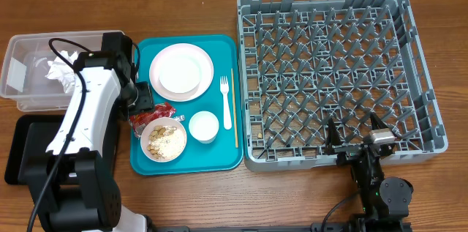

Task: Sort waste into correct bins and load items into the dishwasher
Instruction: 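Lower the left gripper onto the red snack wrapper and grasp it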

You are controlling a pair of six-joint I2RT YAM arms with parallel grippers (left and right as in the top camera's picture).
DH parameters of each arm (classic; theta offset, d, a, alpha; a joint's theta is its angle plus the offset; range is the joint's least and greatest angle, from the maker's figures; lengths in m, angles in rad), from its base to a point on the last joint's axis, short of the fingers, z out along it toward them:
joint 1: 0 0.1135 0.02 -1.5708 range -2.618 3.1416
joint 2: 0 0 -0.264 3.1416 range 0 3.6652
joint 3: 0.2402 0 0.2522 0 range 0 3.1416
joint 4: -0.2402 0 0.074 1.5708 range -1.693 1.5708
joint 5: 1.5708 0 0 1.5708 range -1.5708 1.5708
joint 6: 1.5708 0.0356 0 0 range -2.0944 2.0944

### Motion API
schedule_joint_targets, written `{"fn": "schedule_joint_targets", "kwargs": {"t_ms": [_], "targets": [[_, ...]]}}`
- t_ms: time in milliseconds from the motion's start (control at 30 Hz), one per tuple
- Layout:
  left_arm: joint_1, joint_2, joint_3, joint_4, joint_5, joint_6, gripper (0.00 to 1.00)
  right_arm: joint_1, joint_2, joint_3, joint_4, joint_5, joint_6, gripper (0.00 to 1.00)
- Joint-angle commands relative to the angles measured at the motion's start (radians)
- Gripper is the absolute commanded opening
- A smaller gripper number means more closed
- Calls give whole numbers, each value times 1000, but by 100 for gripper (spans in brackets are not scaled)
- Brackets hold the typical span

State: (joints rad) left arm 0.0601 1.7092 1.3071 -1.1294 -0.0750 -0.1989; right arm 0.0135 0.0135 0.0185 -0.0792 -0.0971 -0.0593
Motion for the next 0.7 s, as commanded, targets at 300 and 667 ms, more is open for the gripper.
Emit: {"fn": "schedule_joint_targets", "kwargs": {"t_ms": [300,667], "targets": [[-2,-15,-81,84,13,110,58,-3,-11,-11,5,3,3,100],[-2,-15,-88,124,13,109,51,-3,-11,-11,5,3,3,100]]}}
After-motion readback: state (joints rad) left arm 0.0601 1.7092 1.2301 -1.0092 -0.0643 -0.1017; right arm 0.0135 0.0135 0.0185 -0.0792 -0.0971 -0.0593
